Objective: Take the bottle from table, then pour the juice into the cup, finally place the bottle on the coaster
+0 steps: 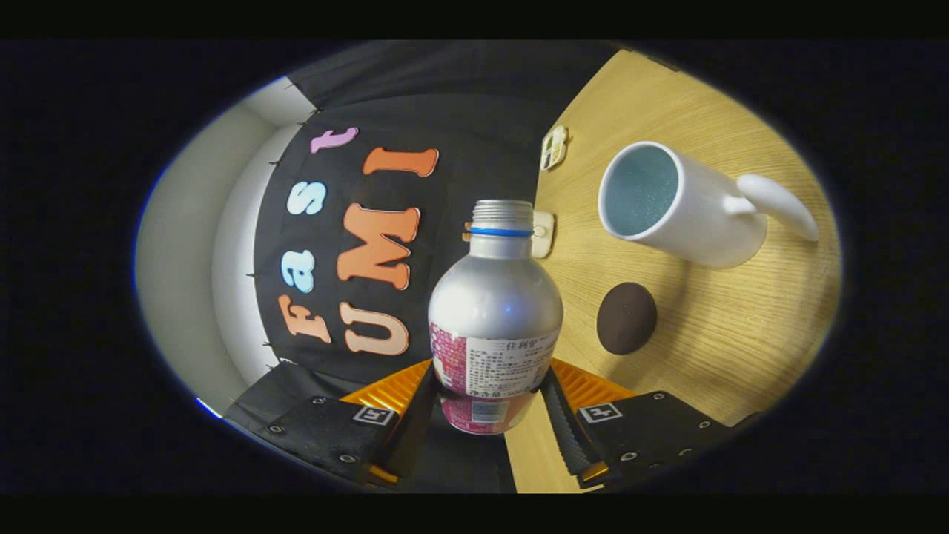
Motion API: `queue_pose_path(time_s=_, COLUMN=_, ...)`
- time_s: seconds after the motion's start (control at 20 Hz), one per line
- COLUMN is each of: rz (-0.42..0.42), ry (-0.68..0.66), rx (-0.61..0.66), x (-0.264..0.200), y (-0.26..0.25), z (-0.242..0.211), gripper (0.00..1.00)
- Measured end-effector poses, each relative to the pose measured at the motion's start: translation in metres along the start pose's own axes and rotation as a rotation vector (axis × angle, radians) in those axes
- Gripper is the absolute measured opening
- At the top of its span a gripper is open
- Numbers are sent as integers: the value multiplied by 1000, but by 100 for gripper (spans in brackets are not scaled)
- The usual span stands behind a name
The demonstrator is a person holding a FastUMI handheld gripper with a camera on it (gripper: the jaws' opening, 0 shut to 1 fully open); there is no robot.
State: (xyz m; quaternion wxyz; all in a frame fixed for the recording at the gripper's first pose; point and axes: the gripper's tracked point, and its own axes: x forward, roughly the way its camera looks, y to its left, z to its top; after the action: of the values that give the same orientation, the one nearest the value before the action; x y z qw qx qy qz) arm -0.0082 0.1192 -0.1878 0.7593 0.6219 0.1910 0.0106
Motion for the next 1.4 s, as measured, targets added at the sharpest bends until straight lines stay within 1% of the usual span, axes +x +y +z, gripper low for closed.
queue_pose_path(time_s=0.15, rz=7, ry=-9, rx=73, x=0, y=3, z=3, gripper=75)
queue_pose_path(time_s=0.45, rz=17, ry=-16, rx=147, x=-3, y=5, z=7, gripper=75)
queue_pose_path(time_s=0.65, rz=28, ry=-34, rx=224, x=-7, y=10, z=14, gripper=75)
queue_pose_path(time_s=0.9, rz=35, ry=-40, rx=273, x=-8, y=10, z=21, gripper=75)
queue_pose_path(time_s=1.4, rz=8, ry=-21, rx=376, x=0, y=8, z=23, gripper=75)
